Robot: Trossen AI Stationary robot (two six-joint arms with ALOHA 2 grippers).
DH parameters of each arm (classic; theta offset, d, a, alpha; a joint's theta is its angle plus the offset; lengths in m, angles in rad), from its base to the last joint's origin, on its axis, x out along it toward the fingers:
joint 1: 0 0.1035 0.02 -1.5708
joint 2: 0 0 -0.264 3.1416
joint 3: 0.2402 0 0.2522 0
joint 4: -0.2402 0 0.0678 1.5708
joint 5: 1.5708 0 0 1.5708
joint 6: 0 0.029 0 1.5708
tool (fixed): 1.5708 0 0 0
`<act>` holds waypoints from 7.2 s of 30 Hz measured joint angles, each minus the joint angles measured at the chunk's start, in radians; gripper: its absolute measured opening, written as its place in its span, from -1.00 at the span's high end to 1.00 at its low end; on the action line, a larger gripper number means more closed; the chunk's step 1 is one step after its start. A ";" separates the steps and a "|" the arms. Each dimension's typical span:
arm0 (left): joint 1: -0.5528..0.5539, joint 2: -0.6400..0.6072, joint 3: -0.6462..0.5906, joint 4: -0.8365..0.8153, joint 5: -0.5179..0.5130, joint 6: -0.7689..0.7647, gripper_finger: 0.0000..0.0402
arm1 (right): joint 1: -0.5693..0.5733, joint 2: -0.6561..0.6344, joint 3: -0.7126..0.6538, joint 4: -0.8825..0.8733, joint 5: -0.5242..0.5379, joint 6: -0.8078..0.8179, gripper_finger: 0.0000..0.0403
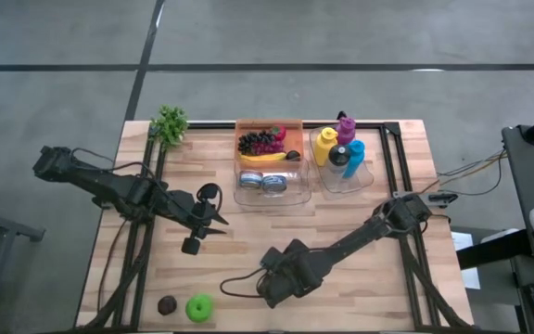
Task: Pick & Place Food Item
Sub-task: Put the yellow and blue can into the left transparent bin
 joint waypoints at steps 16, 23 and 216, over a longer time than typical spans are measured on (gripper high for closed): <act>0.000 0.000 0.000 0.000 0.000 0.000 0.41 | -0.013 0.000 -0.028 0.017 -0.012 -0.056 0.35; 0.000 0.000 0.000 0.000 0.000 0.000 0.41 | -0.013 -0.014 -0.021 -0.021 0.048 -0.095 0.35; 0.000 0.000 0.000 -0.003 0.000 0.000 0.41 | -0.792 -0.457 -0.477 0.104 -0.483 -1.370 0.16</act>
